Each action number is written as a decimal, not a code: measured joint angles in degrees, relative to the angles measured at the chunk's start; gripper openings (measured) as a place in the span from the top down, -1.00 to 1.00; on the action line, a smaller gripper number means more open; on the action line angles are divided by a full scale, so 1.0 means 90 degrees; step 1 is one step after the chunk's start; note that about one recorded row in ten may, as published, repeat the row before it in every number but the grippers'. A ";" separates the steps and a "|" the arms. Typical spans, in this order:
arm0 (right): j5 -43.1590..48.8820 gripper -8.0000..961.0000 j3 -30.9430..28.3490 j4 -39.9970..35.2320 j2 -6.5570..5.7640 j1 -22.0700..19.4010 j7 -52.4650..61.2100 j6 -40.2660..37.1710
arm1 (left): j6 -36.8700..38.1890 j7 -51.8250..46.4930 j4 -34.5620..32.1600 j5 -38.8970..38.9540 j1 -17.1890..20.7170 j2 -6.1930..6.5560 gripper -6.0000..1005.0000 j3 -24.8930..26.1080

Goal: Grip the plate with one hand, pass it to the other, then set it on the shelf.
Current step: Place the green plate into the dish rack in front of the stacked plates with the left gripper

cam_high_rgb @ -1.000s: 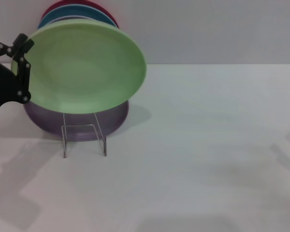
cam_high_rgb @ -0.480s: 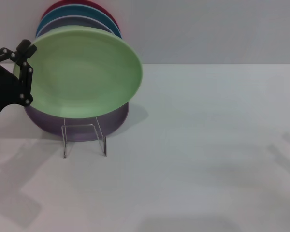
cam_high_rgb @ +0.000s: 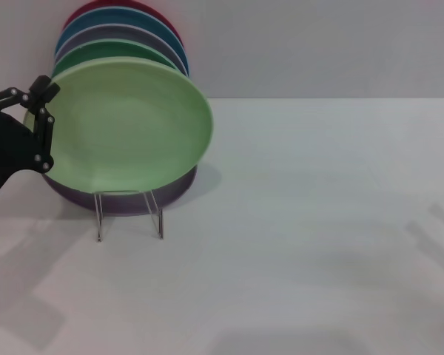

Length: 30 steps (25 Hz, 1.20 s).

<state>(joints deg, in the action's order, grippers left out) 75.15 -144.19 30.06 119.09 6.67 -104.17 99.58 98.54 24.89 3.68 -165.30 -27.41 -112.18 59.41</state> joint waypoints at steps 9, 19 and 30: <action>0.0008 -0.76 0.0058 0.0020 0.0000 0.0008 -0.0001 0.0025 | -0.0093 0.0127 -0.0009 -0.0016 0.0049 -0.0057 0.83 -0.0035; 0.0011 -0.76 0.0077 0.0039 -0.0012 0.0084 0.0004 0.0138 | -0.0335 0.0628 -0.0017 -0.0023 0.0096 -0.0271 0.82 -0.0065; 0.0023 -0.76 0.0188 0.0049 -0.0018 0.0036 -0.0050 0.0173 | 0.0143 0.1010 0.0322 -0.0017 0.0558 -0.0386 0.45 -0.0041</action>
<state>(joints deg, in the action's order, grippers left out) 75.36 -142.50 30.50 118.93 7.00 -104.62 101.14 99.83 33.98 6.58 -165.45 -22.39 -115.66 59.04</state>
